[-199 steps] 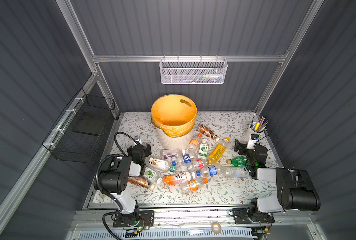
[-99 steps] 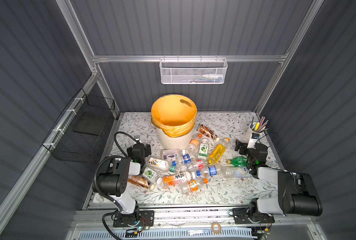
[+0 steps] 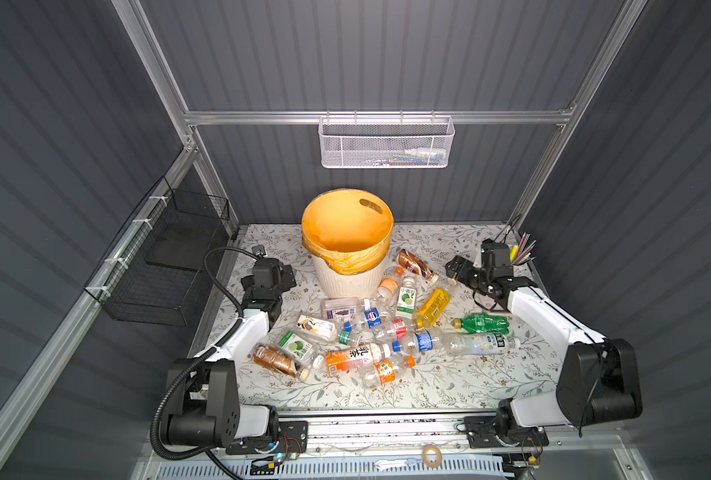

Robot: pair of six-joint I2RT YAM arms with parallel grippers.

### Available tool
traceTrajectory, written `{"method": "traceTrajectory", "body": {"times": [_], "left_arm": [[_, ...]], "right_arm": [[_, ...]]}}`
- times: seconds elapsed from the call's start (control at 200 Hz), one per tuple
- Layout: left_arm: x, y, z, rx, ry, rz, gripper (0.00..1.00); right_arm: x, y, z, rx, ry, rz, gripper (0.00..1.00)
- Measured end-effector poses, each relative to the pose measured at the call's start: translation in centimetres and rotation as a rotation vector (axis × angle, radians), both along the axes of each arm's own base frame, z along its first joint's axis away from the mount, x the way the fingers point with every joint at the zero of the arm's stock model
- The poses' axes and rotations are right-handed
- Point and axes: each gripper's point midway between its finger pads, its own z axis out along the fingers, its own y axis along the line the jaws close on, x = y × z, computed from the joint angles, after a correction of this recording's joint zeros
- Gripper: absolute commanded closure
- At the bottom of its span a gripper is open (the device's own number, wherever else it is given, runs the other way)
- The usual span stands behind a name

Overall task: Throw the plastic bottles in the bin
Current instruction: 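Reach the right gripper toward the yellow juice bottle near the pencil cup, then grasp the yellow-capped juice bottle with the right gripper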

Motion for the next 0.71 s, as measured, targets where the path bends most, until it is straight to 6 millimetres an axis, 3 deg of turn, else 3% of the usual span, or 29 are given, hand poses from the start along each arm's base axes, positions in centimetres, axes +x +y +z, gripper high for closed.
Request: {"method": "traceTrajectory", "body": {"times": [0.1,0.19,0.29,0.705], "left_arm": [[-0.7,0.0,0.2,-0.014,0.011,0.005,0.01],[-1.0,0.0,0.8,-0.022,-0.002,0.009,0.01],[-1.2,0.1,1.1,-0.032,-0.012,0.015,0.00],[-2.3,0.2,-0.2,-0.043,0.019,0.025,0.00]], "right_arm": [[-1.5,1.0,-2.9,0.028,0.131,-0.023,0.08],[-2.2,1.3,-4.3,0.046,0.194,-0.046,0.10],[-2.4,1.7,-5.2,0.054,0.243,-0.057,0.08],[-2.3,3.3,-8.3,0.085,0.352,-0.063,0.15]]}}
